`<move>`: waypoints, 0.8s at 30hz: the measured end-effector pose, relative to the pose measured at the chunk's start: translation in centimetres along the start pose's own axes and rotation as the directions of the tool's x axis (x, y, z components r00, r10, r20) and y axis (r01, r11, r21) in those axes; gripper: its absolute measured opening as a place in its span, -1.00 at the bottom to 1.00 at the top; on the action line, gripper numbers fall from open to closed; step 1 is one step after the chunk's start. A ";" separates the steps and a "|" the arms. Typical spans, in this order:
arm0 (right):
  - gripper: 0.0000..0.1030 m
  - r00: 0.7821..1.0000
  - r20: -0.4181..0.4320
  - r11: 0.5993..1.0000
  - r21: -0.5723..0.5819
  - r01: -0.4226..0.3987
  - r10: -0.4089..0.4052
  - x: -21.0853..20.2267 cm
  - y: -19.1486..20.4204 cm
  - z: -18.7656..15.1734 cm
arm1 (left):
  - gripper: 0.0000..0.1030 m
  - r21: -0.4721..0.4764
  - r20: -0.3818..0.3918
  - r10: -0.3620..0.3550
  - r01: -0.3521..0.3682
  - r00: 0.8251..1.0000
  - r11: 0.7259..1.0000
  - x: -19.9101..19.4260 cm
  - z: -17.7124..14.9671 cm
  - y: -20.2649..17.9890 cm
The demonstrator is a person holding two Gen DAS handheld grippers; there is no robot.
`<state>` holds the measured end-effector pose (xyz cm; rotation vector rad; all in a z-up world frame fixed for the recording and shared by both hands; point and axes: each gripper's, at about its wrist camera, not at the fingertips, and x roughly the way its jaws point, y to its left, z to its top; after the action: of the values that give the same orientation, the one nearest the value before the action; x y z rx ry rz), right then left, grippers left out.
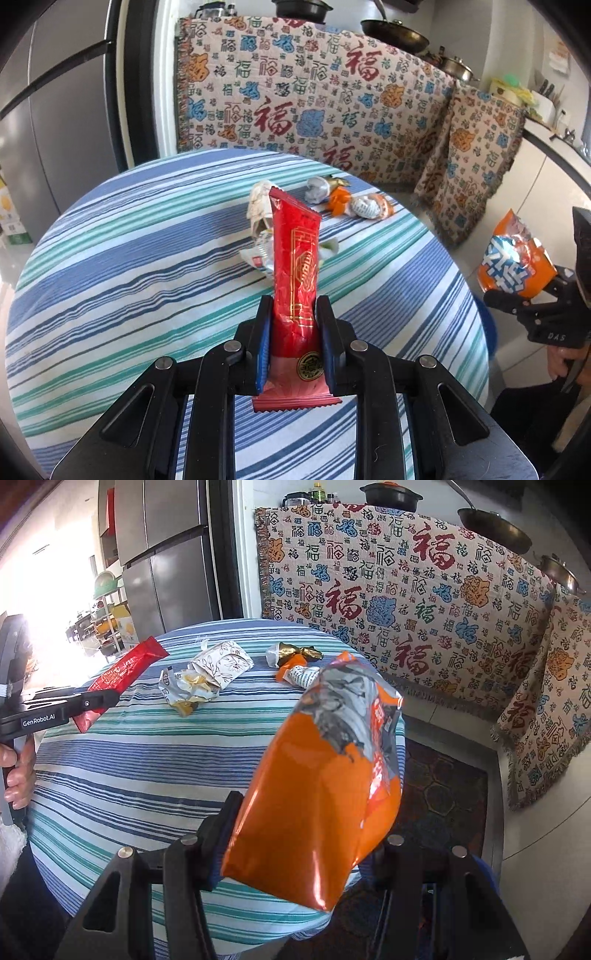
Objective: Collect trash
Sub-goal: 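Carry the red wrapper and orange chip bag over the blue wastebasket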
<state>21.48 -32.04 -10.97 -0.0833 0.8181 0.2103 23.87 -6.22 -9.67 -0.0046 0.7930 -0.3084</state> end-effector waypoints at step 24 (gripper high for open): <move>0.08 0.989 0.042 0.977 0.170 0.132 -0.141 -5.6 -9.1 -4.6 | -0.57 0.178 -0.040 -0.228 0.232 0.973 0.956 0.6 2.6 -15.5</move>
<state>16.44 -42.51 -10.06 0.0233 0.7701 0.0138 21.88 -21.45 -6.37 0.0778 0.7820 -0.6019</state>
